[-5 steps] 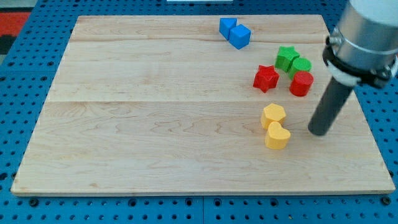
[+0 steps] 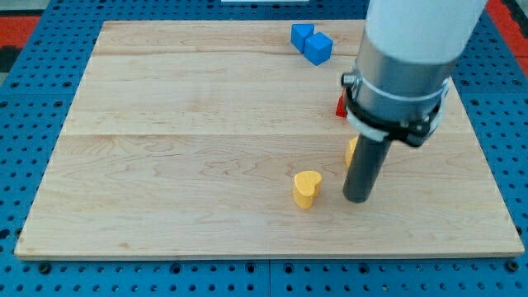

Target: Move the yellow heart to the center

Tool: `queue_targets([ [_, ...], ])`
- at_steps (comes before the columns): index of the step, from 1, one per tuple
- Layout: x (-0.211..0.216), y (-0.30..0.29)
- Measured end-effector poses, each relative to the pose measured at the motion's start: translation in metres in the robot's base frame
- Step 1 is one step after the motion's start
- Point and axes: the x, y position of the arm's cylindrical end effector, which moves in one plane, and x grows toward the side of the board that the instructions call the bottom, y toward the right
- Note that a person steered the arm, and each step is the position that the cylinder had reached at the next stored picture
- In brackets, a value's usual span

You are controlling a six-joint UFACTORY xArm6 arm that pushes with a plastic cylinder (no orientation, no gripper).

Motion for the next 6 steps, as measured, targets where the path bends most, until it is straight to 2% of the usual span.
queue_targets([
  [1,0.004,-0.078],
  [2,-0.048,-0.085],
  [5,-0.123,-0.084],
  [6,-0.127,-0.147],
])
